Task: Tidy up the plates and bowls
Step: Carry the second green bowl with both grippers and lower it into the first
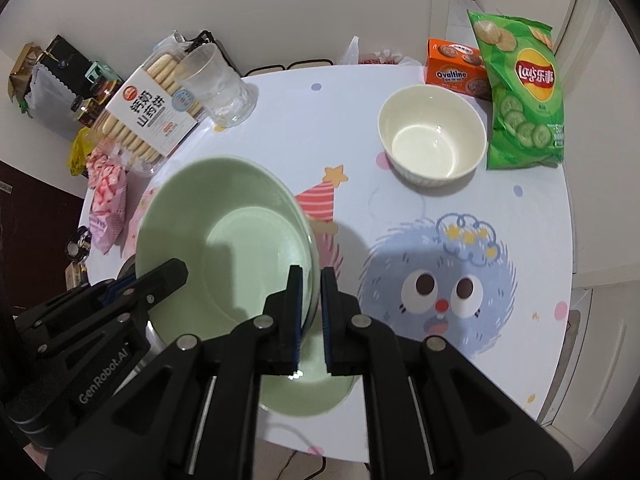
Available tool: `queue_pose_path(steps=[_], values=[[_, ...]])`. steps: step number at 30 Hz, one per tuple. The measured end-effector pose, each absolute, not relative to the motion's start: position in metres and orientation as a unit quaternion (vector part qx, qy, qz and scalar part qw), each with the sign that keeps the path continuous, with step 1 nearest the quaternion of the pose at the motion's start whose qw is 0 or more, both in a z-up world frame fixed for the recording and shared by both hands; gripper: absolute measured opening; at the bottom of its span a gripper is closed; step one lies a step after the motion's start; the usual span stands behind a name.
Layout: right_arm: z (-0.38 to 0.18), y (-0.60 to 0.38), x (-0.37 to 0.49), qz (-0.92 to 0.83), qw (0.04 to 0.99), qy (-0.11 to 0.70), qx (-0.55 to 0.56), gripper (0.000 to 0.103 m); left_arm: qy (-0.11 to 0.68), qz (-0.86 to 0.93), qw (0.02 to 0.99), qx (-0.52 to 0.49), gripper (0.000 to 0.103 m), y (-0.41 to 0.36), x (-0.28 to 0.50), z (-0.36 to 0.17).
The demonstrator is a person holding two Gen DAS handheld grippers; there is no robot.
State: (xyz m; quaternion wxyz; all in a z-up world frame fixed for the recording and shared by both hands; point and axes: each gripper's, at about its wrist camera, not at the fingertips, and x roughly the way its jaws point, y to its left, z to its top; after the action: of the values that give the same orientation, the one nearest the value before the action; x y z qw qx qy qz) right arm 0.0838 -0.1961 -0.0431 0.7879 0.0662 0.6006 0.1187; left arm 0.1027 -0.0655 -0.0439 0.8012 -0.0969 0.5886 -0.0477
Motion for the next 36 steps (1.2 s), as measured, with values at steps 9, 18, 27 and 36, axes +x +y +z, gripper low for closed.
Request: queue_pose_path(steps=[9, 18, 27, 36], values=[[-0.047, -0.193, 0.049, 0.122, 0.782, 0.609, 0.056, 0.011, 0.606, -0.052, 0.789, -0.089, 0.01, -0.066, 0.069, -0.055], [-0.066, -0.198, 0.026, 0.114, 0.77, 0.626, 0.046, 0.011, 0.623, -0.06, 0.777, -0.069, 0.01, -0.079, 0.053, -0.074], [-0.083, -0.204, 0.021, 0.104, 0.762, 0.638, 0.041, 0.011, 0.637, -0.062, 0.766, -0.058, 0.01, -0.088, 0.051, -0.092], [-0.093, -0.205, 0.023, 0.101, 0.758, 0.644, 0.035, 0.011, 0.646, -0.059, 0.759, -0.049, 0.01, -0.094, 0.052, -0.104]])
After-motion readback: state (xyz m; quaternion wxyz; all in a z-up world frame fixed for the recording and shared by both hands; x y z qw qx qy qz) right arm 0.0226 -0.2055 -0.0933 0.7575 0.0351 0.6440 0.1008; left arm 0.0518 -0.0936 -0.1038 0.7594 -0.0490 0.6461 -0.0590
